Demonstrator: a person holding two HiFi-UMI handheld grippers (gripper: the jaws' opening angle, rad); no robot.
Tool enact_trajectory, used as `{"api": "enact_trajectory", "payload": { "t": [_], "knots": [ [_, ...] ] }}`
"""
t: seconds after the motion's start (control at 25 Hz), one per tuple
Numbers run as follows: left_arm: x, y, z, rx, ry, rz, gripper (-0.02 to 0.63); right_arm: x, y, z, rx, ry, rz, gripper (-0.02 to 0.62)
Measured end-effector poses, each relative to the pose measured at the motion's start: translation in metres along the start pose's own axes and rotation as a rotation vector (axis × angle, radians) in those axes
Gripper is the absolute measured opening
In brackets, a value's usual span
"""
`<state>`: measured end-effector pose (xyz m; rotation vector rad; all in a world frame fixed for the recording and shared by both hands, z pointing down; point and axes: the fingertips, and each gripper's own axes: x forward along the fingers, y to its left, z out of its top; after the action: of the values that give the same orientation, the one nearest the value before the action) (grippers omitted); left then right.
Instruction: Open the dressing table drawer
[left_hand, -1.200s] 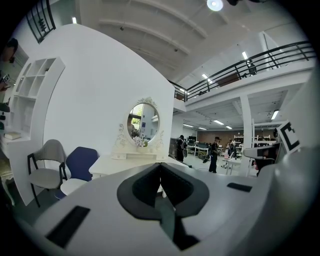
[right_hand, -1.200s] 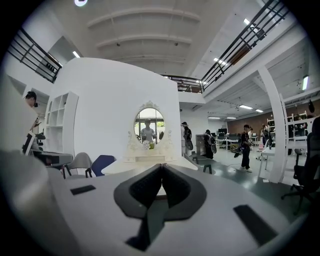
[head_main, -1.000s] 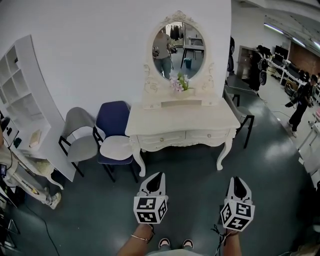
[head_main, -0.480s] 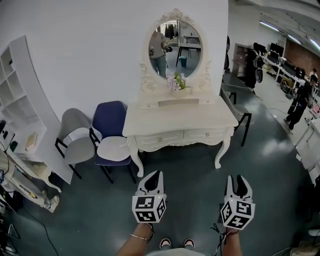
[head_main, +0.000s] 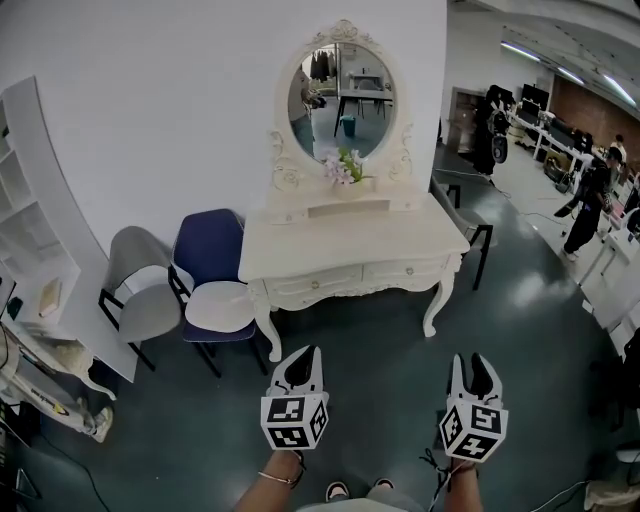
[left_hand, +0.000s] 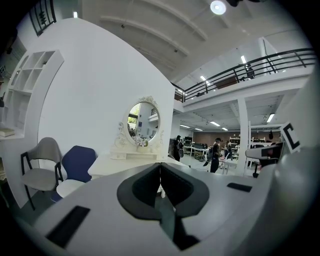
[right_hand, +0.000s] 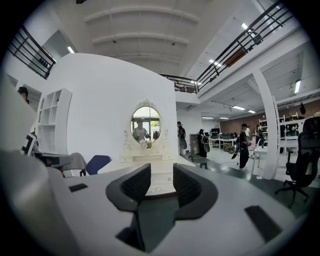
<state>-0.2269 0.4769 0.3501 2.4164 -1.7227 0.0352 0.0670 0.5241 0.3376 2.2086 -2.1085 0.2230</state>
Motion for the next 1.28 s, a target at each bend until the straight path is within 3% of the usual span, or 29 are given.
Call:
{"api": "enact_trajectory", "payload": {
  "t": [0.48, 1.0, 1.28],
  "knots": [
    [0.032, 0.006, -0.006, -0.011, 0.015, -0.019, 0.018, 0.024, -0.013, -0.008, 0.023, 0.020, -0.038, 0.146],
    [0.145, -0.001, 0.024, 0.048, 0.006, 0.020, 0.018, 0.144, -0.062, 0.013, 0.062, 0.012, -0.017, 0.146],
    [0.203, 0.002, 0.033, 0.038, 0.012, 0.072, 0.018, 0.211, -0.081, 0.029, 0.050, 0.021, 0.021, 0.143]
  ]
}}
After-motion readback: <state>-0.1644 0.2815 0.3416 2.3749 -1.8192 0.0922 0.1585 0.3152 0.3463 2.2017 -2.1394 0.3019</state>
